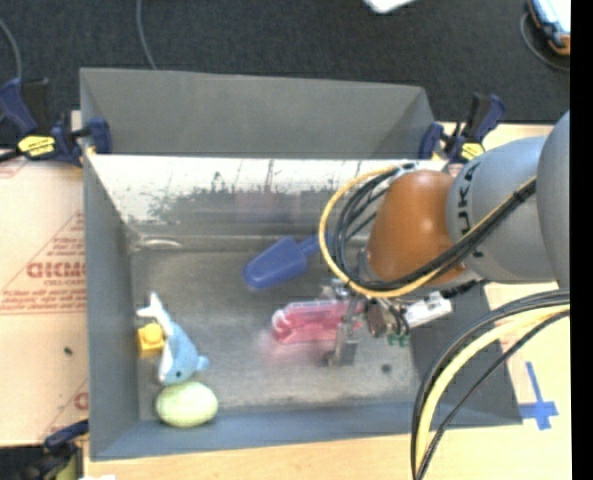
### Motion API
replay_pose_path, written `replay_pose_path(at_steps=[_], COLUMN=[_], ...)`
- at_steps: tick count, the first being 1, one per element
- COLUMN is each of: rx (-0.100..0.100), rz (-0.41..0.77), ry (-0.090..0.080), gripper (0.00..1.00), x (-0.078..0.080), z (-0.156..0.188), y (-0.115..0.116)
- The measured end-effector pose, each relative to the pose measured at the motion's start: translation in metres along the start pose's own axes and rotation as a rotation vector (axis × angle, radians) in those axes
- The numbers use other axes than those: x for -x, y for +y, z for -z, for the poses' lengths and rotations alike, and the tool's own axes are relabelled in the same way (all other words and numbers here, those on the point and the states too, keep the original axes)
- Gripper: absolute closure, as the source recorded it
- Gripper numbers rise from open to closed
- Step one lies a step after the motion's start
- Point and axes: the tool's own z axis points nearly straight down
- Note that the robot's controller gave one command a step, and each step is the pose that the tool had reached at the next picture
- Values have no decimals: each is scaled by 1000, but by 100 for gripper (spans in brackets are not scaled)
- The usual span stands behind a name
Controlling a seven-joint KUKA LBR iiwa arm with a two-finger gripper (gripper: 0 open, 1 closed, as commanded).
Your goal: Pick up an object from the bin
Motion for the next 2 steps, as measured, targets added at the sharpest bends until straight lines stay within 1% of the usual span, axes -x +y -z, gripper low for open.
replay_pose_path(at_steps=[2], rx=[0], rz=[3], ry=[0], gripper=[100], x=[0], z=[0], y=[0])
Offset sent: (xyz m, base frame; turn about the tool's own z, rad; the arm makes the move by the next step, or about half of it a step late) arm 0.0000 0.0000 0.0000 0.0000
